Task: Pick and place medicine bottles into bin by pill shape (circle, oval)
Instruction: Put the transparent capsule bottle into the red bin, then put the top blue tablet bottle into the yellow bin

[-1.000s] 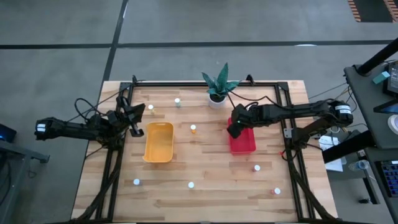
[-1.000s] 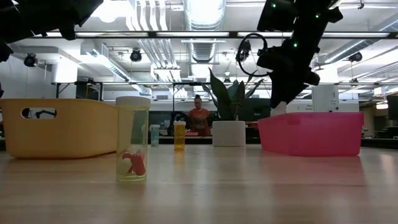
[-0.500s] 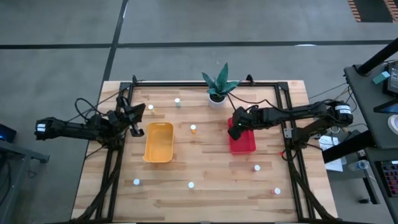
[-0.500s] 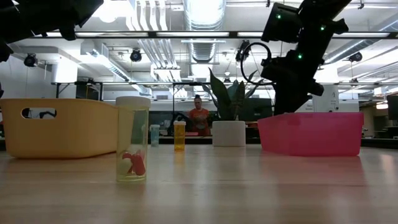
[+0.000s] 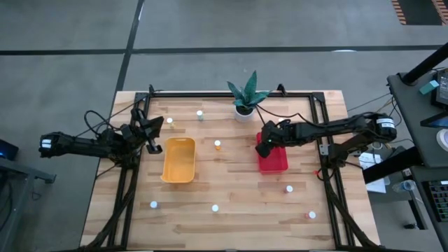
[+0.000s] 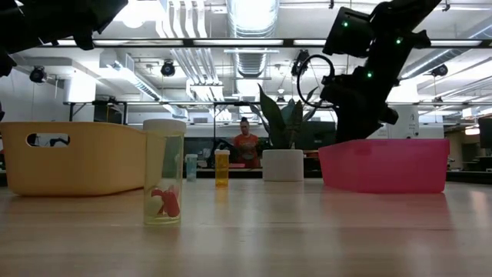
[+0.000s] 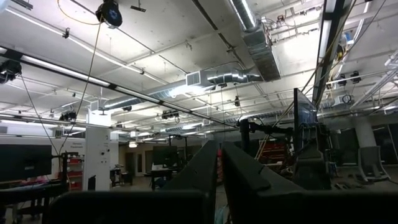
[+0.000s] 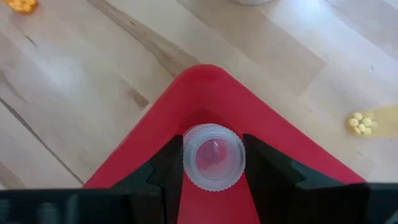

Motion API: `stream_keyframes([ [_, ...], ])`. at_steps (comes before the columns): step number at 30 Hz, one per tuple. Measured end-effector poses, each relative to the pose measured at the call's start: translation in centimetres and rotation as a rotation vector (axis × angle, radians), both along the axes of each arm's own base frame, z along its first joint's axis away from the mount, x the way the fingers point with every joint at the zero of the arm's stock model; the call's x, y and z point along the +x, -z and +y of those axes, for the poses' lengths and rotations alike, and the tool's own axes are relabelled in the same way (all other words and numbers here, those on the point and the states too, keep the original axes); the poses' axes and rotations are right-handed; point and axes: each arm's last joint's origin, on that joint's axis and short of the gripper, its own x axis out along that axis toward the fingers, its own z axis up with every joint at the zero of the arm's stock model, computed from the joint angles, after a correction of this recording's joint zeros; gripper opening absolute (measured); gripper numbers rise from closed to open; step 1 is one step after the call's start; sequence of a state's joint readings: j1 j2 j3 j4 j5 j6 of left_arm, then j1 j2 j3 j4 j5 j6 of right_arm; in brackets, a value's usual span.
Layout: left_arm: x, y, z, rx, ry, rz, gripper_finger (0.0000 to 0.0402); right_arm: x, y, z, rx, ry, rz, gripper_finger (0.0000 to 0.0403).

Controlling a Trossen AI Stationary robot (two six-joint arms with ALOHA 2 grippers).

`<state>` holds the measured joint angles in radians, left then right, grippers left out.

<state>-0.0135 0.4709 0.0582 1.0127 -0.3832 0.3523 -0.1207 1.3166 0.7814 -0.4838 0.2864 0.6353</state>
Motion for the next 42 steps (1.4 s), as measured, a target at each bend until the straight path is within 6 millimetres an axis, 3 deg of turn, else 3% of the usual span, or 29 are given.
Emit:
stream_keyframes([
  [4,0.0,0.0,0.0,0.0,0.0,-0.001,0.0008,0.4,0.9,-0.1,-0.005,0.0,0.03,0.014],
  [9,0.0,0.0,0.0,0.0,0.0,-0.001,0.0008,0.8,1.3,-0.1,-0.007,-0.021,0.032,0.0175],
  [20,0.0,0.0,0.0,0.0,-0.001,-0.001,0.0008,1.3,-0.2,-0.2,-0.01,-0.022,0.015,0.0243],
  [32,0.0,0.0,0.0,-0.003,0.002,-0.002,0.0008,1.6,-4.6,0.6,-0.024,-0.08,0.042,0.0232],
  [42,0.3,0.2,0.0,-0.065,0.043,-0.006,0.0008,-0.6,-6.7,3.6,-0.202,-0.181,-0.05,0.0226],
])
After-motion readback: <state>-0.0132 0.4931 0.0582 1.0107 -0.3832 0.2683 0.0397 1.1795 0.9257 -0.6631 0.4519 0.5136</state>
